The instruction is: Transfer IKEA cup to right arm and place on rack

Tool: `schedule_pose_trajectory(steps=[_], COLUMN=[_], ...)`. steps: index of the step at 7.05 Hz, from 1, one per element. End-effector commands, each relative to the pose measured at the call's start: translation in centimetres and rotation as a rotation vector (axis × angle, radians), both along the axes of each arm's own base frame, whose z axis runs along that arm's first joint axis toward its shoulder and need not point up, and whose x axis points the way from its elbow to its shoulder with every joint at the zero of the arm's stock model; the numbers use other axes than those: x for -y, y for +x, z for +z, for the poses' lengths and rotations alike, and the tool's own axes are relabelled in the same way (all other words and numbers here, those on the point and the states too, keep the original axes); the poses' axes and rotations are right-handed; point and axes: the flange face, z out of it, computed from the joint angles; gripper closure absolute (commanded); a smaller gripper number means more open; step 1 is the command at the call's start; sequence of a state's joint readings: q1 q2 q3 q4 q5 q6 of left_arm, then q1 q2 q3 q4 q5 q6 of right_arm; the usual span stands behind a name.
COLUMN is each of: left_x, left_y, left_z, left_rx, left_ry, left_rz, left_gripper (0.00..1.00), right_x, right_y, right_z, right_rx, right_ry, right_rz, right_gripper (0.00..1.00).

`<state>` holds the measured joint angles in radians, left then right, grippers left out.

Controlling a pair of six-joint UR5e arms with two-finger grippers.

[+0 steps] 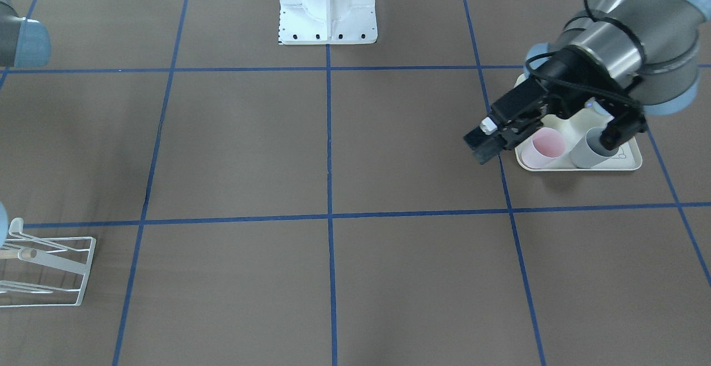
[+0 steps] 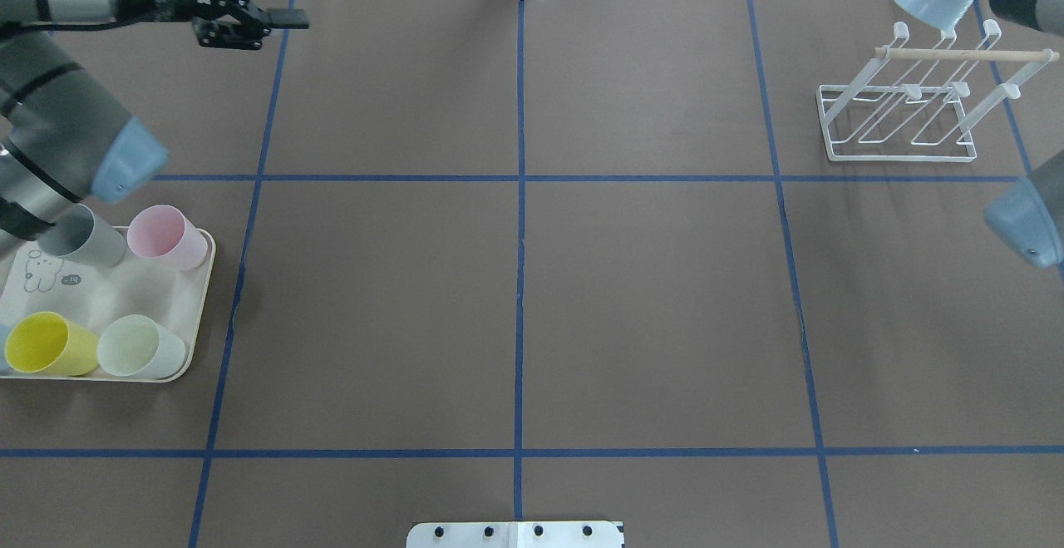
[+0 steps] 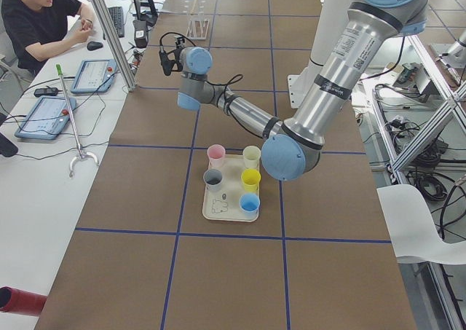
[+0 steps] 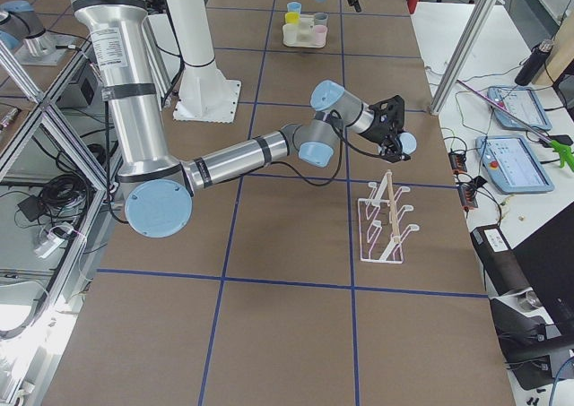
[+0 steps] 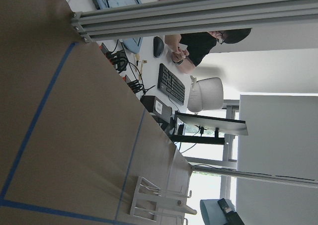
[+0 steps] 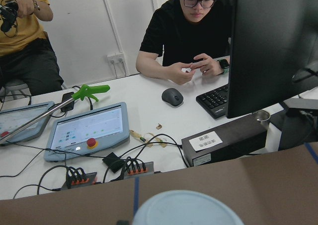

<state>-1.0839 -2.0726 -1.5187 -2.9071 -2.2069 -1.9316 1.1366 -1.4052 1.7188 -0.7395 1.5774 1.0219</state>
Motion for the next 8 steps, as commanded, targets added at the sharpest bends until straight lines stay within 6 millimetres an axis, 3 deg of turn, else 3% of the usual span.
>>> schedule_pose_trajectory(steps=[1, 2, 3, 4, 6, 8], left_x=[1.1, 1.0, 0.9, 0.9, 1.0, 0.9], left_y=[-6.4, -7.1, -6.9, -6.8, -6.6, -6.6], left_z=[2.8, 3.8, 4.5, 4.6, 5.0, 5.3], left_rx=[0.115, 0.133, 0.141, 0.142, 0.144, 0.145], left_ry=[0.045, 0.056, 0.053, 0.051, 0.043, 0.038], left_rz=[0.018, 0.012, 0.015, 0.018, 0.017, 0.015], left_gripper=[0.02, 0.02, 0.02, 0.02, 0.02, 0.02], right_x=[-1.1, -2.4, -2.8, -4.6, -6.3, -6.0], right_y=[4.0, 5.3, 5.2, 4.8, 2.8, 0.1], right_z=[4.4, 7.2, 7.7, 9.0, 10.5, 12.1], right_rx=[-0.296, -0.375, -0.372, -0.347, -0.343, -0.347], right_ry=[0.028, 0.005, 0.001, 0.047, 0.081, 0.064], right_rz=[0.084, 0.124, 0.131, 0.125, 0.147, 0.177], right_gripper=[1.0, 1.0, 1.0, 1.0, 1.0, 1.0])
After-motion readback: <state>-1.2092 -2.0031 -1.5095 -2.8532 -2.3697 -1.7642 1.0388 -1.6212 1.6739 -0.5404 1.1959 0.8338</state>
